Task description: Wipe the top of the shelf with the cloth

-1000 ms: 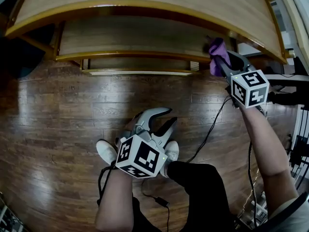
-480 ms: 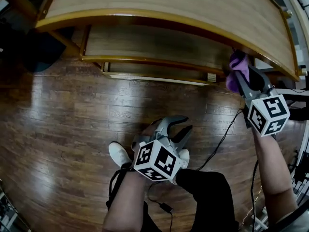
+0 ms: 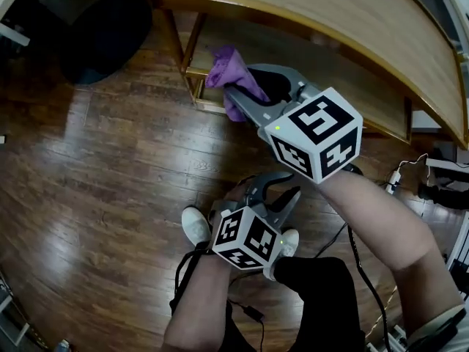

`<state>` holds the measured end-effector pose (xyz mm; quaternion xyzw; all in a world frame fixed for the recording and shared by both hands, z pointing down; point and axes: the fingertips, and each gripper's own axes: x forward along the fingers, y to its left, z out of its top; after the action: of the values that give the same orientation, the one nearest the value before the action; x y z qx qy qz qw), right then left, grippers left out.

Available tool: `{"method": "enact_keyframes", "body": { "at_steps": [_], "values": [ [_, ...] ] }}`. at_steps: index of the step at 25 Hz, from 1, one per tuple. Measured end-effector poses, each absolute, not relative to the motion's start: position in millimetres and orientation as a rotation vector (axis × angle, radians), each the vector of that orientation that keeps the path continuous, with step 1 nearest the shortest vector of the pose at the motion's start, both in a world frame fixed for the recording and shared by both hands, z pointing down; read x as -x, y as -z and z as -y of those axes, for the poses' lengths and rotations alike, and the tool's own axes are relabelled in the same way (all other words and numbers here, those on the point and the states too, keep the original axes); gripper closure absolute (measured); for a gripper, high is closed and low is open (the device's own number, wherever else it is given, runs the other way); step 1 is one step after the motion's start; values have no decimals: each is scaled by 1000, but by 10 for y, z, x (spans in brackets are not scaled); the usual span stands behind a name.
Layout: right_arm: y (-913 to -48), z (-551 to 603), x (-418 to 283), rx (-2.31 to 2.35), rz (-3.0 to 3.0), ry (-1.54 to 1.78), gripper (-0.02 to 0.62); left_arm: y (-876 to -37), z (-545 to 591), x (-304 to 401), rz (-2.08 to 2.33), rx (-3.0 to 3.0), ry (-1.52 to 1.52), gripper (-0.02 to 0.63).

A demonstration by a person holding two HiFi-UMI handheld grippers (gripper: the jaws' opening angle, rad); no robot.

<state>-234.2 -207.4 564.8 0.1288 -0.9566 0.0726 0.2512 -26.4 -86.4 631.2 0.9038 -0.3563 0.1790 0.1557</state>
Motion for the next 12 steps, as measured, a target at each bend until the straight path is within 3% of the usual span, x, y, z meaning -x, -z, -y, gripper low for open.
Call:
{"method": "enact_keyframes", "body": {
  "at_steps": [5,12],
  "values": [
    [-5882,2034,2422,-349,2572,-237,476,-6331,809,455,1053,-2566,-499,482],
    [-5905,2563,1151,-612,2479,-282,476,-6322,871,189,980,-2611,-492,482]
  ]
}}
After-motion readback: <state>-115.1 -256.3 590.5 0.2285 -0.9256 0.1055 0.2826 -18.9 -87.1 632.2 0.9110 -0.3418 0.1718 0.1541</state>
